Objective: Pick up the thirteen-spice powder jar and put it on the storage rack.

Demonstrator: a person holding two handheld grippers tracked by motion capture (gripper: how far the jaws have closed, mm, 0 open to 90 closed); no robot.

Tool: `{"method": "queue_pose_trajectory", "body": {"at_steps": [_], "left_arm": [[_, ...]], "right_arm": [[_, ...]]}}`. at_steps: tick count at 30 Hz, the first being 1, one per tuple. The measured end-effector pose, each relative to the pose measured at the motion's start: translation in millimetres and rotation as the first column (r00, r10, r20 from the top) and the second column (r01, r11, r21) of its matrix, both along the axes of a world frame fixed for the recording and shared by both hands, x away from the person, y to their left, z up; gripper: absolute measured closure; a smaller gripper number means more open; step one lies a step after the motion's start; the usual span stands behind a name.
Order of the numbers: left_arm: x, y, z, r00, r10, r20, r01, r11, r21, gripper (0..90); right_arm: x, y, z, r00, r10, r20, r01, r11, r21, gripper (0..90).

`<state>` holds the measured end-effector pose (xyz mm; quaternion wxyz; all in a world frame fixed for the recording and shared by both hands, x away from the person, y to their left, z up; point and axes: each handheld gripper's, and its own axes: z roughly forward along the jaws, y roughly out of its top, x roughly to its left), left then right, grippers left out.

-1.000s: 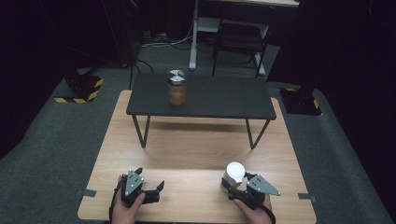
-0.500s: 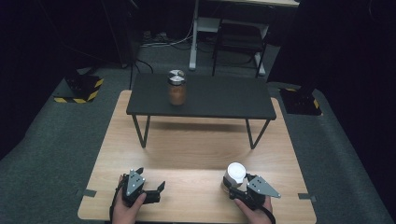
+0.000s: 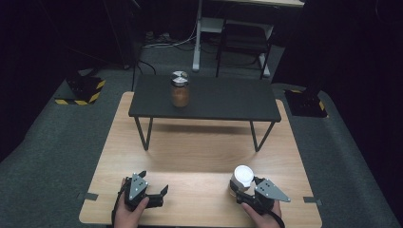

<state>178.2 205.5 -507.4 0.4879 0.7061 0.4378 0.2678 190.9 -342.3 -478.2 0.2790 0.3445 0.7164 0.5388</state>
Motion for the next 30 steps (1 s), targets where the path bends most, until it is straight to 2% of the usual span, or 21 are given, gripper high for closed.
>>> {"method": "queue_pose_trajectory", "body": {"at_steps": [9,15,26,30], "left_arm": [[0.1,1.5,0.2,1.0000,-0.003,-0.004,0.003,1.0000,-0.005,0.6],[-0.7,0.4,0.2,1.0000,-0.005,-0.001,0.005,1.0000,0.000,0.6],[-0.3,1.7,0.3,0.9999,-0.015,-0.004,0.015,0.9999,-0.003,0.6],[-0.1,1.3,0.6,0.9999,-0.016,-0.004,0.016,0.9999,0.002,0.6]], "right_arm": [[-7.0,-6.2,20.5,0.9997,-0.016,0.018,0.015,1.000,0.023,30.5],[-7.7,-4.1,32.6,0.9989,-0.032,0.033,0.032,0.999,0.016,30.5],[3.8,-0.8,57.0,0.9990,-0.032,0.030,0.030,0.997,0.066,30.5],[8.1,2.6,65.6,0.9988,-0.029,0.040,0.027,0.997,0.067,30.5]]}}
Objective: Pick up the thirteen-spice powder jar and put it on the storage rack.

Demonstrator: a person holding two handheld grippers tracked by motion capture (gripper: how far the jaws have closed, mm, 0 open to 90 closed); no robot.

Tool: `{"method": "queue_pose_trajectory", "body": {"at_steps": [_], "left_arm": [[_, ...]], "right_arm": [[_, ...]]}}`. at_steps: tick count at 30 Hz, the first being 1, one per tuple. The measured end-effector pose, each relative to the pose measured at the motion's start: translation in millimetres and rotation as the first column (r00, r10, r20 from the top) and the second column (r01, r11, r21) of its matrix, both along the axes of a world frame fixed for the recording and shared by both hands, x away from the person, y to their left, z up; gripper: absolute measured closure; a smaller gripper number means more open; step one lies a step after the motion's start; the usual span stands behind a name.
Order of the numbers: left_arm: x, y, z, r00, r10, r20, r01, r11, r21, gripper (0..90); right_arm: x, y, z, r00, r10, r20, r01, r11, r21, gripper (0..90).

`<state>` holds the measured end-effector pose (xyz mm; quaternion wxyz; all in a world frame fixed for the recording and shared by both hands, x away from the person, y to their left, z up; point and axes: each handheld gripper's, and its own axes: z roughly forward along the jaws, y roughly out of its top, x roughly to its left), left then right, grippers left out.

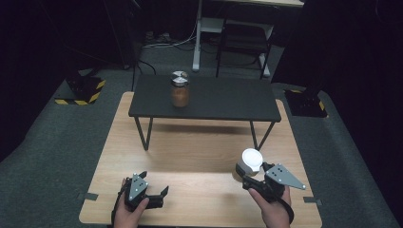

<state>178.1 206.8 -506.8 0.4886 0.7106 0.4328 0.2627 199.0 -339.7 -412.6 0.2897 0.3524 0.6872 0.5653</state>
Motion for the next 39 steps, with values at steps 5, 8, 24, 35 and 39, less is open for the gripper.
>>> {"method": "queue_pose_trajectory", "body": {"at_steps": [5,8,24,35,39], "left_arm": [[0.3,1.7,-0.6,1.0000,0.001,-0.004,-0.001,0.9999,-0.014,0.6],[0.5,2.6,-0.7,1.0000,0.000,-0.005,0.000,0.9999,-0.016,0.6],[-0.5,3.4,-1.0,1.0000,-0.001,-0.007,0.001,0.9998,-0.022,0.6],[-0.2,3.6,-0.6,1.0000,-0.001,-0.009,0.001,0.9998,-0.022,0.6],[-0.2,3.9,-0.7,1.0000,-0.003,-0.009,0.002,0.9998,-0.022,0.6]], "right_arm": [[5.7,3.5,11.3,0.9999,0.004,0.012,-0.005,1.000,0.013,30.5],[7.8,4.5,16.1,0.9998,0.007,0.020,-0.007,1.000,0.014,30.6],[24.1,13.4,54.9,0.9973,-0.009,0.072,0.007,1.000,0.021,30.5],[33.8,15.6,75.4,0.9949,-0.022,0.098,0.018,0.999,0.041,30.5],[36.2,15.9,79.8,0.9945,-0.028,0.100,0.024,0.999,0.046,30.5]]}}
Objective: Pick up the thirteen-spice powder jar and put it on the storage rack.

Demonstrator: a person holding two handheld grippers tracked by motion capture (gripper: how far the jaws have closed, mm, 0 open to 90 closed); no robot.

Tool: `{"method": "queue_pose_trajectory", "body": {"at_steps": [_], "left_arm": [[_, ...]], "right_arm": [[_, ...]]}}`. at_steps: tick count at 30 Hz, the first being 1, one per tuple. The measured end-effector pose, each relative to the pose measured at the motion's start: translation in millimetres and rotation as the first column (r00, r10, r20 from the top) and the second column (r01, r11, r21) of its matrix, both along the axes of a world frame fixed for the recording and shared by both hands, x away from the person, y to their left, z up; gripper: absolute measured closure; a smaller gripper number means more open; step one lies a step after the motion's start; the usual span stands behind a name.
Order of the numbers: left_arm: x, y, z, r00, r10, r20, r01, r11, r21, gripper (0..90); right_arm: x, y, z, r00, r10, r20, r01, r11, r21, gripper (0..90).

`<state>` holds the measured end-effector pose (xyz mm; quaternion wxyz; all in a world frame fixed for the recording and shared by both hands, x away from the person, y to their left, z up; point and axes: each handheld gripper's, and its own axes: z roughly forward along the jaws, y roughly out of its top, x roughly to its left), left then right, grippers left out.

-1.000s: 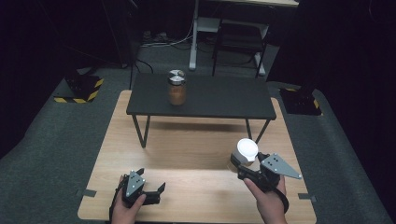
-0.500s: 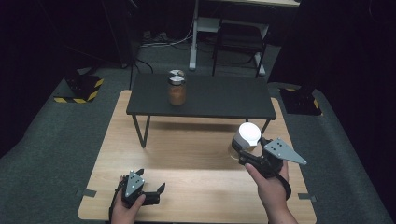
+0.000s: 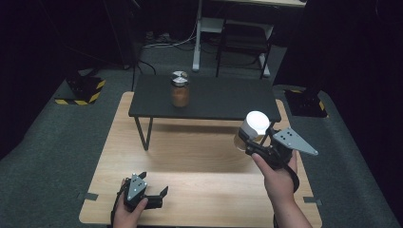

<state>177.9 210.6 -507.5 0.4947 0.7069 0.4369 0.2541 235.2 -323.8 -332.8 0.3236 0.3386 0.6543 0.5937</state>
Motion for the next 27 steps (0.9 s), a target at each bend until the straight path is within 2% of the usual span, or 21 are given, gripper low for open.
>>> {"method": "queue_pose_trajectory", "body": {"at_steps": [15,27], "left_arm": [[0.3,0.4,0.0,1.0000,-0.003,-0.001,0.003,1.0000,-0.001,0.6],[0.7,1.6,-0.2,1.0000,-0.006,-0.002,0.006,1.0000,-0.006,0.6]], "right_arm": [[18.8,9.7,25.2,0.9991,-0.029,0.033,0.029,1.000,-0.009,30.5],[51.2,22.8,37.1,0.9969,-0.078,0.014,0.078,0.997,-0.022,30.5]]}}
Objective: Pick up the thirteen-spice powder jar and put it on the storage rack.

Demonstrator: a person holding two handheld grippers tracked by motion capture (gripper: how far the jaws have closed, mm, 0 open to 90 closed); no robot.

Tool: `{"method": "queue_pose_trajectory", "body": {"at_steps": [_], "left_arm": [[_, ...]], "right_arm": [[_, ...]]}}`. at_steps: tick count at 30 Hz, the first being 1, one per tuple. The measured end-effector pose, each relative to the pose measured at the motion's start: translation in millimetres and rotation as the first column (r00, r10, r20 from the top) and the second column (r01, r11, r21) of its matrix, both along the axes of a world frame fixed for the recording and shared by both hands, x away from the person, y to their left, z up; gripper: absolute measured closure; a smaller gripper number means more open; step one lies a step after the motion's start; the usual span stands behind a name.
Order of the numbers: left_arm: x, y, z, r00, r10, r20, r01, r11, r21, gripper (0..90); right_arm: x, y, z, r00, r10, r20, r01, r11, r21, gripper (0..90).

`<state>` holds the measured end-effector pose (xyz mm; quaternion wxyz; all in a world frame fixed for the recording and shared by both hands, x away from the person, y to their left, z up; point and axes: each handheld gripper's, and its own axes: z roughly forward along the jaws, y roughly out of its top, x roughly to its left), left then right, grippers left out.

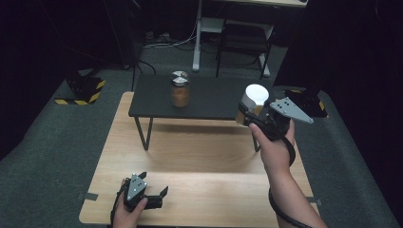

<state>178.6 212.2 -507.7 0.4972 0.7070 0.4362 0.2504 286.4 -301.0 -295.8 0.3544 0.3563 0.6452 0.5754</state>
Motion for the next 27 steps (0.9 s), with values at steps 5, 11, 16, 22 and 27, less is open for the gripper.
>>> {"method": "queue_pose_trajectory", "body": {"at_steps": [5,11,16,22,27], "left_arm": [[0.2,0.6,-0.1,1.0000,-0.001,-0.001,0.001,1.0000,-0.003,0.6],[1.1,1.5,-0.1,1.0000,-0.005,-0.004,0.005,1.0000,-0.007,0.6],[1.3,2.3,-0.2,1.0000,-0.006,-0.005,0.006,0.9999,-0.009,0.5],[1.6,3.5,-0.2,0.9999,-0.009,-0.006,0.009,0.9999,-0.012,0.6],[1.9,4.3,-0.5,0.9999,-0.011,-0.007,0.011,0.9998,-0.016,0.6]], "right_arm": [[17.3,7.4,4.9,0.9998,-0.018,-0.009,0.018,1.000,-0.015,30.5],[32.9,16.6,8.4,0.9993,-0.033,-0.020,0.032,0.999,-0.031,30.5],[43.8,22.1,9.6,0.9988,-0.036,-0.034,0.035,0.999,-0.027,30.5],[60.3,33.1,10.8,0.9977,-0.045,-0.051,0.042,0.998,-0.044,30.5],[77.4,38.2,11.3,0.9963,-0.056,-0.065,0.052,0.997,-0.060,30.5]]}}
